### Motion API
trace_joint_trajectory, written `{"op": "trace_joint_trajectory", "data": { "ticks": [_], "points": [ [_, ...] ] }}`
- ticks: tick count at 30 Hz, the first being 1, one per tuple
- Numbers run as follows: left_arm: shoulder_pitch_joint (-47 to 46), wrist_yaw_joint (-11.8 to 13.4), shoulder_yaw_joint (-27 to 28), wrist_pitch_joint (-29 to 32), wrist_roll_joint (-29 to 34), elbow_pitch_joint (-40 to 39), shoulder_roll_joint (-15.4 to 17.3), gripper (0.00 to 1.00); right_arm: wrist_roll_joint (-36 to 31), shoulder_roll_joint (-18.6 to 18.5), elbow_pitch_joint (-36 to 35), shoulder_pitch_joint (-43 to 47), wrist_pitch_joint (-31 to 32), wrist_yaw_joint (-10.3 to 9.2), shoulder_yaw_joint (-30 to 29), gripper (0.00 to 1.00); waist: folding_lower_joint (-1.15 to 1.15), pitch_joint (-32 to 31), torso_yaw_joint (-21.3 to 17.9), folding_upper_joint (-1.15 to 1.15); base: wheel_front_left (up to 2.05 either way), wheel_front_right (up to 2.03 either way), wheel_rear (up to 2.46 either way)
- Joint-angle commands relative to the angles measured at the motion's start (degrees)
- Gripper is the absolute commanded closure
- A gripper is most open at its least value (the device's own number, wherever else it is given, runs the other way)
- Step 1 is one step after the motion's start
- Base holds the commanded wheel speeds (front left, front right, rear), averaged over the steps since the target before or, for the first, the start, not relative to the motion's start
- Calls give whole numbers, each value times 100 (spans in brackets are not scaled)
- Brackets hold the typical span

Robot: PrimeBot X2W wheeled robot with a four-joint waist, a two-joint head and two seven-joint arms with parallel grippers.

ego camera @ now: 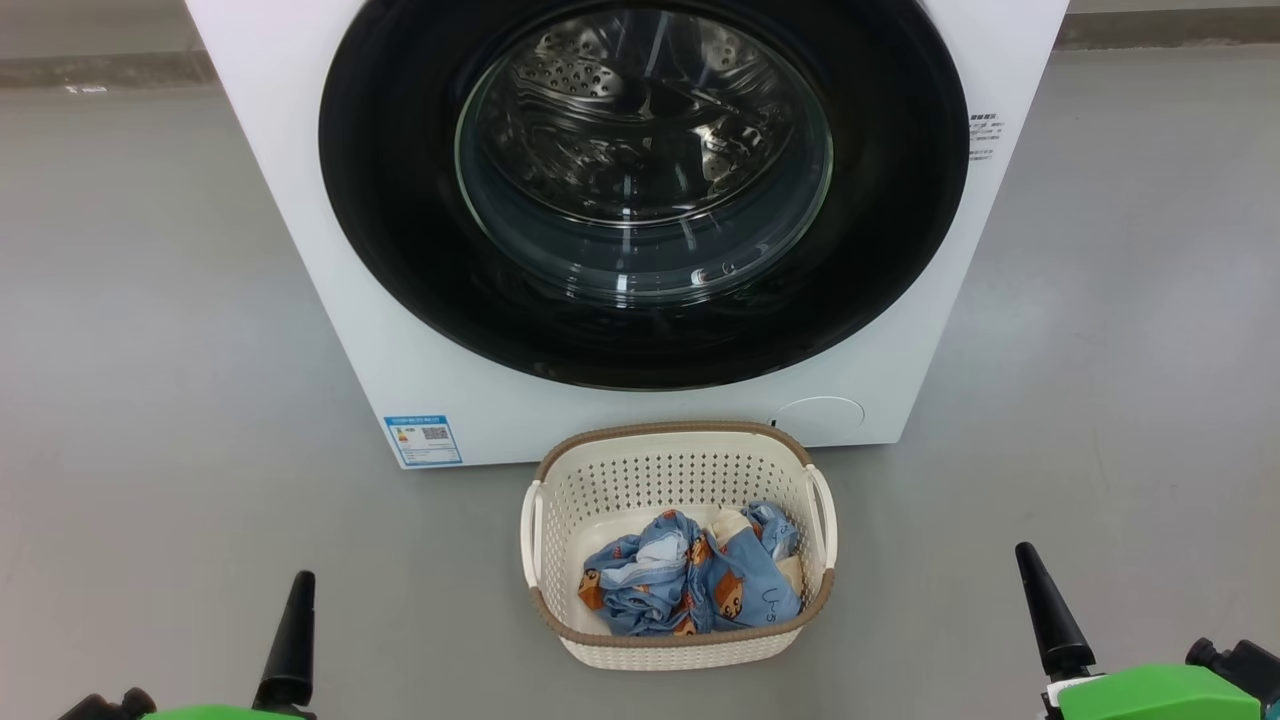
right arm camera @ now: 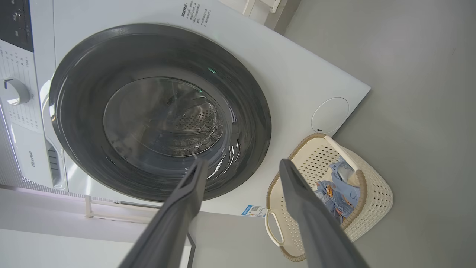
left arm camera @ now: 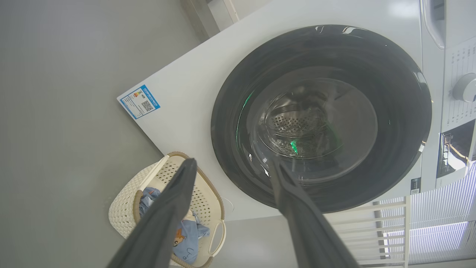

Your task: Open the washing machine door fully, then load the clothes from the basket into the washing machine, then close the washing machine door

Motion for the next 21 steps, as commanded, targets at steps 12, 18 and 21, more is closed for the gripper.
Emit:
{"op": "trace_joint_trajectory", "data": {
  "ticks": [12,18,21],
  "points": [
    [-92,-13,6,-246,966,-315,156,0,-920,-141,-220,-319,-238,5,248,0,-1,15,0,0,0,0,0],
    [-71,-14,-42,-347,1423,-375,187,0,-1334,-195,-247,-340,-338,5,327,0,-1,21,-14,0,0,0,0],
    [-58,-14,-73,-398,1671,-392,214,0,-1525,-220,-259,-343,-389,5,350,0,-1,21,-24,0,0,0,0]
  ]
}}
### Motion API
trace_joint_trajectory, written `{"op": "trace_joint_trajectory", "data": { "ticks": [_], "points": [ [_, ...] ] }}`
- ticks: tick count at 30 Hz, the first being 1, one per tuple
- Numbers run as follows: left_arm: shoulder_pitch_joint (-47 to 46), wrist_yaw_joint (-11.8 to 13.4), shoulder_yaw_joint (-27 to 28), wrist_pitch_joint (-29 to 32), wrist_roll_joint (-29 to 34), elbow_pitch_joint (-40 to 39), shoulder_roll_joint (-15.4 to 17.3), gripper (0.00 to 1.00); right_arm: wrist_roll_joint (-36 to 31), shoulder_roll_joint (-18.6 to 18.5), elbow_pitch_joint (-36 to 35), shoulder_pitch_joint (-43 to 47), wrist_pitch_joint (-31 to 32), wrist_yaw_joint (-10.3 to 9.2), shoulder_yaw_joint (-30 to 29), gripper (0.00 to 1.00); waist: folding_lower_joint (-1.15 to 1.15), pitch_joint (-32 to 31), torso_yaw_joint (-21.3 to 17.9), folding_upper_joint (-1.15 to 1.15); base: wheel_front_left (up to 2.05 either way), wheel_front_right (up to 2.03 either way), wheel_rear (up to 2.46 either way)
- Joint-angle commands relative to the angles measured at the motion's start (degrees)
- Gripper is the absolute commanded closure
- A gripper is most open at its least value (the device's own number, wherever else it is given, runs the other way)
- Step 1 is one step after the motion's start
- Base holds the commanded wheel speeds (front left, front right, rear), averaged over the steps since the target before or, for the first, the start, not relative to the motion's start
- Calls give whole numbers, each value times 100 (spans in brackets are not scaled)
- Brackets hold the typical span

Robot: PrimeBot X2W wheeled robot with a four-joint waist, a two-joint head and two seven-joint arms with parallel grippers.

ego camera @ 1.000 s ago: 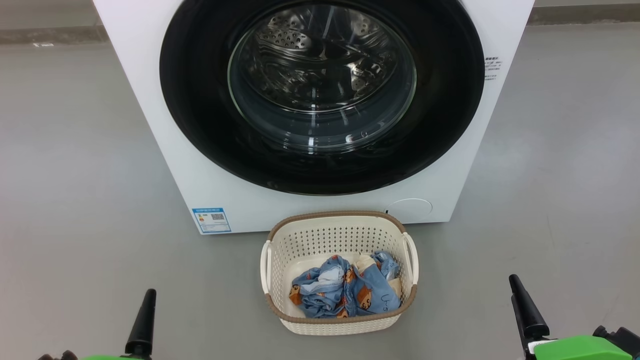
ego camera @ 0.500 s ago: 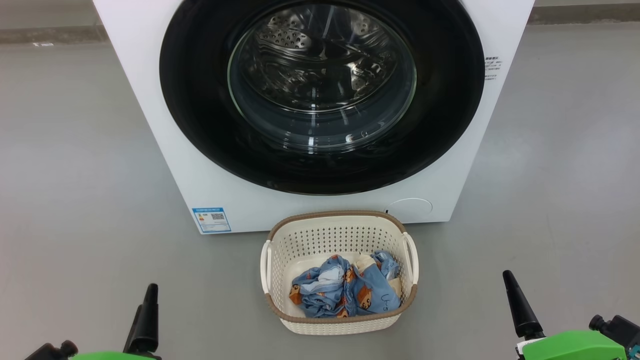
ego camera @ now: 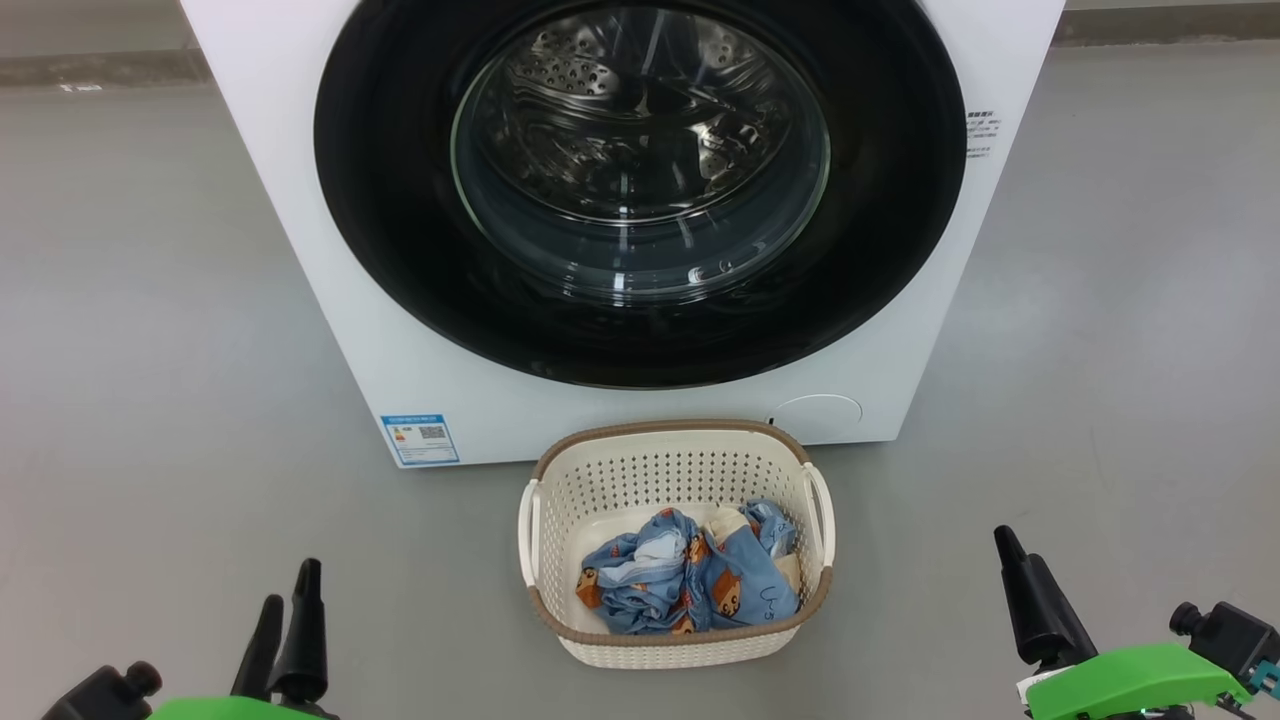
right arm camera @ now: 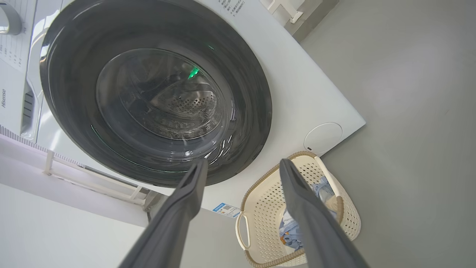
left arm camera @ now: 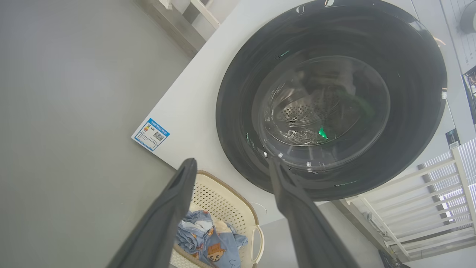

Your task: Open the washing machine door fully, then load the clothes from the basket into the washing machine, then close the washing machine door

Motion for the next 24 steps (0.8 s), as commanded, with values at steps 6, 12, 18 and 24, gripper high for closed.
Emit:
{"op": "trace_joint_trajectory", "data": {
  "ticks": [6,12,18,24],
  "points": [
    [-76,-10,57,-173,575,-241,129,0,-519,-130,-187,-247,-165,6,119,0,0,10,-11,0,0,0,0],
    [-62,-11,45,-274,1032,-304,139,0,-1023,-186,-202,-265,-266,6,175,0,0,24,-15,0,0,0,0],
    [-65,-11,0,-375,1476,-374,161,0,-1477,-233,-215,-278,-366,7,216,0,0,63,-8,0,0,0,0],
    [-58,-12,-30,-477,1915,-427,198,0,-1899,-267,-228,-270,-467,7,237,0,0,75,4,0,0,0,0]
  ]
}}
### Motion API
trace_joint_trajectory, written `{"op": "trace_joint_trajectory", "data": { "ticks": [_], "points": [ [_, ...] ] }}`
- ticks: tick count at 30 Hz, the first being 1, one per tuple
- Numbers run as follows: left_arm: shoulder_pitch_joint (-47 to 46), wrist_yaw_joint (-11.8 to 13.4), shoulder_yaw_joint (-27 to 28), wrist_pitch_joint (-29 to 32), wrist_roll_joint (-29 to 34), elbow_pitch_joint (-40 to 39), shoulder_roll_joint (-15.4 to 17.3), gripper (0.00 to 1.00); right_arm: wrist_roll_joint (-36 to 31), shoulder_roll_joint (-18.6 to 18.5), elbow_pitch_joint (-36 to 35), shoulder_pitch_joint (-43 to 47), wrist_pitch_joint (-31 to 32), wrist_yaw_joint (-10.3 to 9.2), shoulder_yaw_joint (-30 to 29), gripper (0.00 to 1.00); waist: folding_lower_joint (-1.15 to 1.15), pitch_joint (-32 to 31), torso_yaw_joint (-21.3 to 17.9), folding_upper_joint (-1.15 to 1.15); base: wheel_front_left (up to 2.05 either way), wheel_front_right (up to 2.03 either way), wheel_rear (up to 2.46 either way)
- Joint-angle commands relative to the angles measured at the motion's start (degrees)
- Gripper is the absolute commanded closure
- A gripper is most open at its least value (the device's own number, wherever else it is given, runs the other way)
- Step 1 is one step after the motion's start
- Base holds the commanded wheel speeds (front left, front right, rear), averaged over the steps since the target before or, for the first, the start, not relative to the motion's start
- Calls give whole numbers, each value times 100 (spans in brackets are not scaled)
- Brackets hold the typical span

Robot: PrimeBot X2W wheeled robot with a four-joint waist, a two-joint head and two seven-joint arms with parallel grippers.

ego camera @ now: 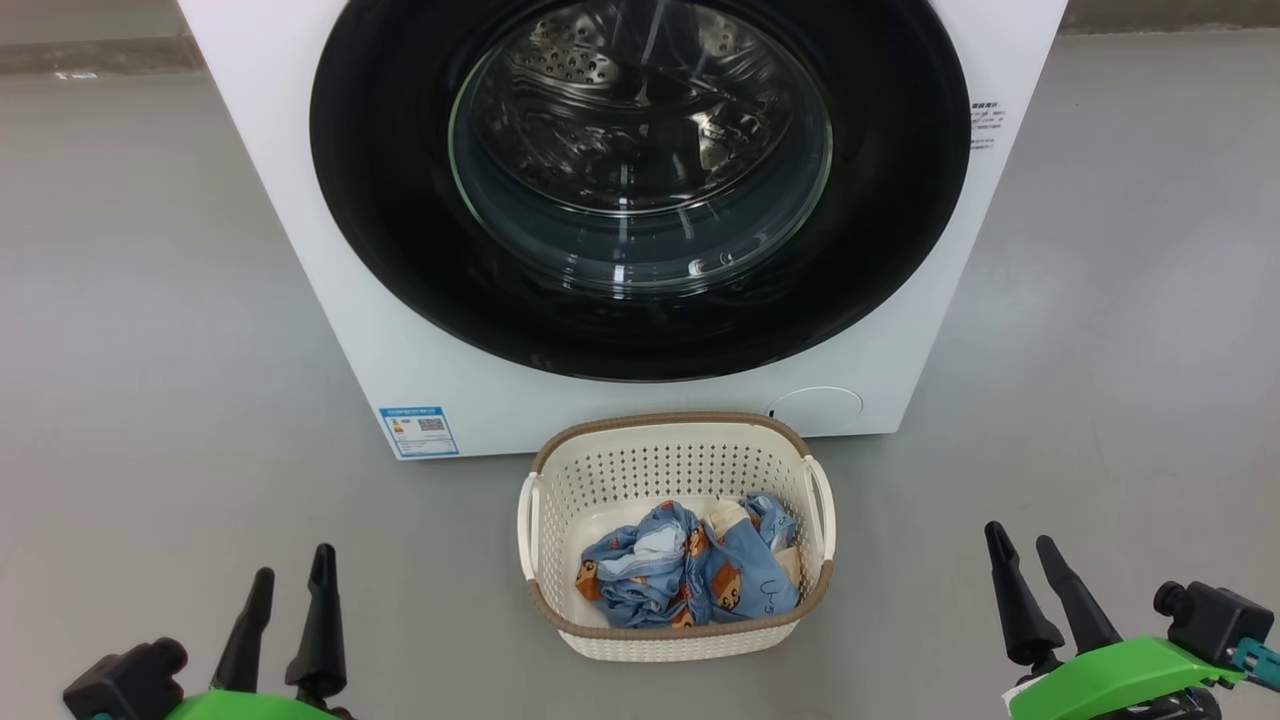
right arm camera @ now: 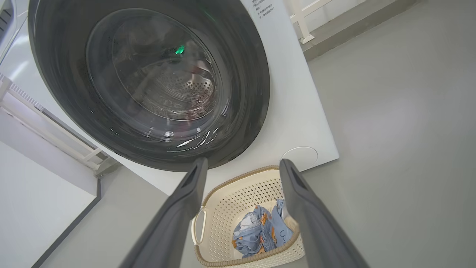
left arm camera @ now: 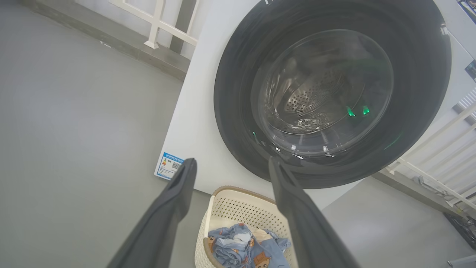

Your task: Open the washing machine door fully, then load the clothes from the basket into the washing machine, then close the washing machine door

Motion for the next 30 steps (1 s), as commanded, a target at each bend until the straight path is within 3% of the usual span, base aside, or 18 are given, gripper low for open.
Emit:
{"op": "trace_joint_trajectory", "data": {
  "ticks": [1,30],
  "points": [
    [-82,-11,123,-73,135,-195,118,0,-136,-84,-167,-243,-81,7,129,0,0,0,1,0,0,0,0],
    [77,-16,82,-579,2139,-348,211,0,-2093,-167,-316,32,-583,10,-96,0,0,-121,25,0,0,0,0]
  ]
}}
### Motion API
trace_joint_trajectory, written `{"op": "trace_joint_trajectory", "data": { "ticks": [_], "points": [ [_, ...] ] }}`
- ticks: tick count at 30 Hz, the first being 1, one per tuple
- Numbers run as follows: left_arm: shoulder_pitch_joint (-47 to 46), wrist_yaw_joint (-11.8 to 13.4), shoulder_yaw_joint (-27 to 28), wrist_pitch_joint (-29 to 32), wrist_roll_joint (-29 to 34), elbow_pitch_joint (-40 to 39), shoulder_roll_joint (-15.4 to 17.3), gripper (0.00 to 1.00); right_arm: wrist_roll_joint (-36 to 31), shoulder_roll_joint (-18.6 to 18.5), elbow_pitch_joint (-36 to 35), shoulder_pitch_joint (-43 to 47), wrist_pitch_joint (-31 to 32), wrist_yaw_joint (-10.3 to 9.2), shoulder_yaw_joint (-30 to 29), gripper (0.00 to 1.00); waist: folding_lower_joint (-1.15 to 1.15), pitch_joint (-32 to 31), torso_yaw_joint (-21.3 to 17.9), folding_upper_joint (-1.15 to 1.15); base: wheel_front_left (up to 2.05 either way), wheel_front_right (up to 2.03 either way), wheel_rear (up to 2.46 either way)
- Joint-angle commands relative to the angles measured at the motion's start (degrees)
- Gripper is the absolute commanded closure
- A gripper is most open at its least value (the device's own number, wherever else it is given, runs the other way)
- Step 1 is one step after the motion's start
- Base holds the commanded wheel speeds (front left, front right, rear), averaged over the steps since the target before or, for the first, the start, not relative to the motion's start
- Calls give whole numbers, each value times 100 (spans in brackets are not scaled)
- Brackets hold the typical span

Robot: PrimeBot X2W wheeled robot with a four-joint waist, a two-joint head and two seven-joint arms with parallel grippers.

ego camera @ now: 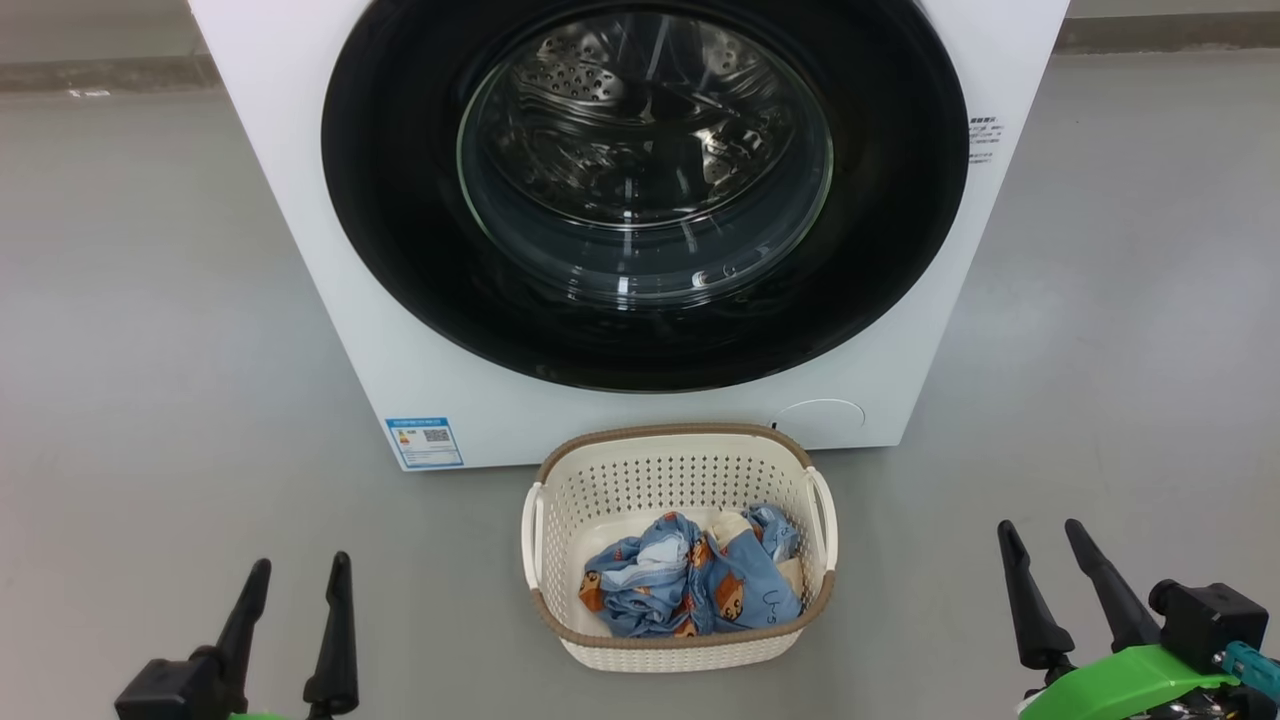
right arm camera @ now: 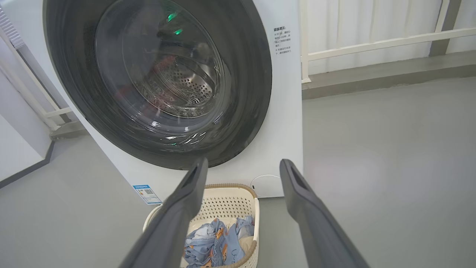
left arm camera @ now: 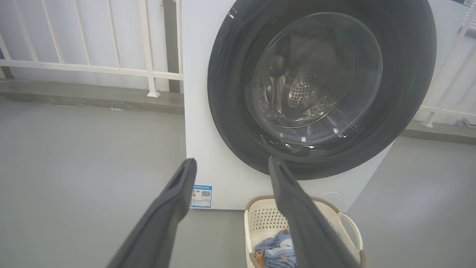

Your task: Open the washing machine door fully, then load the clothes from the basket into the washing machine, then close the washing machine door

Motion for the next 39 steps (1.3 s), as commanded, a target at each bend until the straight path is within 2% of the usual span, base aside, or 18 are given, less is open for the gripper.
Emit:
{"op": "trace_joint_trajectory", "data": {
  "ticks": [1,7,26,39],
  "points": [
    [-85,-14,171,-105,224,-178,109,0,-213,-85,-180,-17,-103,9,84,0,0,9,-1,0,0,0,0],
    [-72,-14,187,-179,462,-115,133,0,-543,-71,-215,43,-177,9,28,0,0,40,-21,0,0,0,0],
    [-195,-14,298,-179,211,222,142,0,-620,-2,-297,58,-177,9,-165,0,0,142,-38,0,0,0,0],
    [-248,-14,283,-179,389,255,183,0,-635,42,-320,19,-177,9,-196,0,0,157,-87,0,32,32,-63]
  ]
}}
